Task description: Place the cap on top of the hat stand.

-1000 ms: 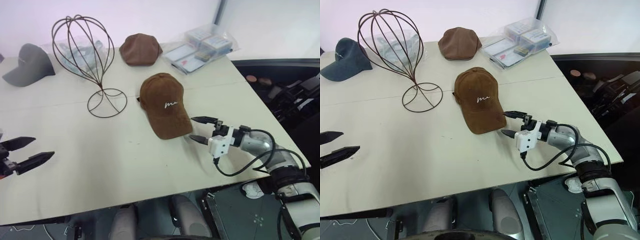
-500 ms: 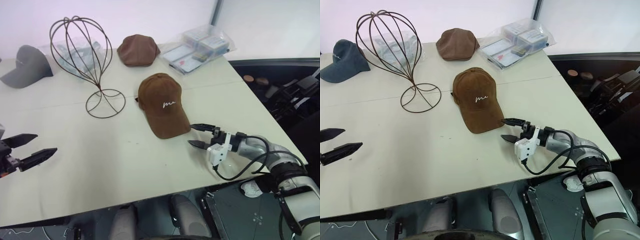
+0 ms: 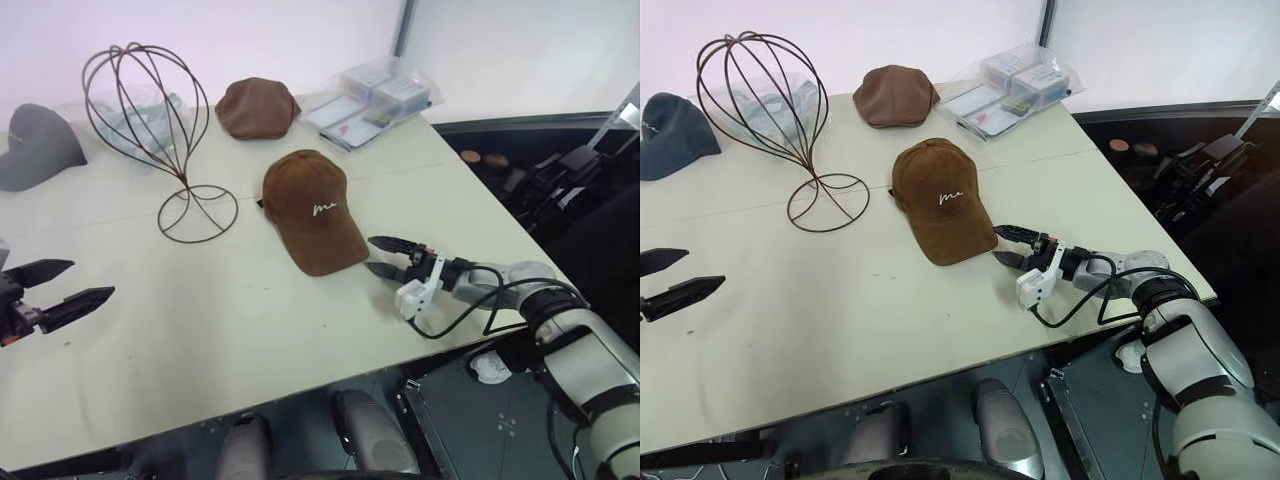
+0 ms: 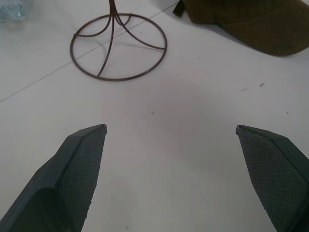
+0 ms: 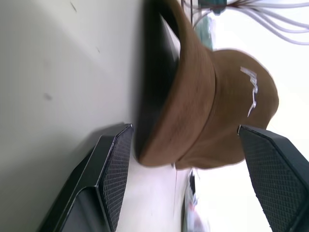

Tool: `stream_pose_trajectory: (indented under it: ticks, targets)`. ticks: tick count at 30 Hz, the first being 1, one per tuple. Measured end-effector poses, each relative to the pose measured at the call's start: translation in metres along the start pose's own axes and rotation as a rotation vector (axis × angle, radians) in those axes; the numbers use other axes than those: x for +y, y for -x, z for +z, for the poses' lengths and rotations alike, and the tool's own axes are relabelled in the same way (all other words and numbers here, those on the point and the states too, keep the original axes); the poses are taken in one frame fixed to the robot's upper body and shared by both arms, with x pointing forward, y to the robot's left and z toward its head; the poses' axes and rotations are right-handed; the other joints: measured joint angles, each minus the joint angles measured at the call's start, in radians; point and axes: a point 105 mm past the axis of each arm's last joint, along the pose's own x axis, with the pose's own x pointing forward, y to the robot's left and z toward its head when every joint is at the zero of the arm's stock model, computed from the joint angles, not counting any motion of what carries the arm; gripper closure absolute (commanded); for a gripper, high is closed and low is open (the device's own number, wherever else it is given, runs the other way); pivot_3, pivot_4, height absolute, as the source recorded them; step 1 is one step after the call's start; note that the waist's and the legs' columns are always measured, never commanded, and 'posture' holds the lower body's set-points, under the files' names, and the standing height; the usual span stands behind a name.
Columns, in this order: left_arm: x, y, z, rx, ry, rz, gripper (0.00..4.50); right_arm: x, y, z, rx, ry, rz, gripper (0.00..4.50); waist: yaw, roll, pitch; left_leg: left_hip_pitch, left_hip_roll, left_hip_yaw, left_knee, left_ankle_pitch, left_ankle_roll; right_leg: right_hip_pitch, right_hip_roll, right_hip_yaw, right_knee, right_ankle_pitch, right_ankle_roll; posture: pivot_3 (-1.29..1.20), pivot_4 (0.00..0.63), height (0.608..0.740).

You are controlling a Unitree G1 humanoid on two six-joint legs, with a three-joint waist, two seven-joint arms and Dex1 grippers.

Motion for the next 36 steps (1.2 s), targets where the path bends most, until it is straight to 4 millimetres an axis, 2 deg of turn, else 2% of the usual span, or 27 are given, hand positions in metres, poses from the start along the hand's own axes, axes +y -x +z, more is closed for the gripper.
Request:
stream_pose_trajectory:
  ticks: [8, 25, 27, 29, 33, 36]
  targets:
    - [0.001, 0.001, 0.000, -0.020, 0.001, 0.031, 0.00, -0.003, -0.009, 0.006, -0.078, 0.074, 0.013, 0.98, -0.001, -0.001, 0.000, 0.000, -0.001, 0.000, -0.004, 0.000, 0.000, -0.003, 0.002, 0.003, 0.004, 0.000, 0.000, 0.00, 0.150, 0.740]
    - [0.000, -0.006, 0.000, -0.047, 0.002, 0.066, 0.00, -0.014, -0.052, 0.029, -0.208, 0.145, -0.054, 0.98, -0.004, -0.007, -0.001, 0.001, 0.000, -0.001, -0.010, 0.000, 0.001, -0.007, 0.003, 0.003, 0.008, 0.000, 0.000, 0.00, 0.150, 0.740]
    - [0.000, -0.006, 0.000, -0.047, 0.002, 0.069, 0.00, -0.015, -0.053, 0.030, -0.217, 0.146, -0.065, 1.53, -0.003, -0.007, -0.001, 0.001, -0.001, -0.001, -0.011, 0.000, 0.001, -0.010, 0.003, 0.003, 0.012, 0.000, 0.000, 0.00, 0.150, 0.740]
    - [0.000, -0.006, 0.000, -0.047, 0.003, 0.072, 0.00, -0.016, -0.053, 0.032, -0.230, 0.151, -0.076, 2.30, -0.003, -0.008, -0.001, 0.001, -0.001, -0.001, -0.013, 0.000, 0.001, -0.012, 0.003, 0.003, 0.014, 0.000, 0.000, 0.00, 0.150, 0.740]
    - [0.000, -0.006, 0.000, -0.049, 0.001, 0.072, 0.00, -0.021, -0.053, 0.038, -0.272, 0.165, -0.120, 4.45, -0.002, -0.007, -0.001, 0.001, -0.001, -0.002, -0.016, 0.000, 0.001, -0.015, 0.004, 0.003, 0.015, 0.000, 0.000, 0.00, 0.150, 0.740]
    - [-0.001, -0.007, 0.001, -0.055, 0.001, 0.068, 0.00, -0.025, -0.055, 0.041, -0.288, 0.177, -0.151, 4.45, -0.001, -0.007, -0.001, 0.001, -0.001, -0.001, -0.017, 0.000, 0.001, -0.016, 0.004, 0.003, 0.015, 0.000, 0.000, 0.00, 0.150, 0.740]
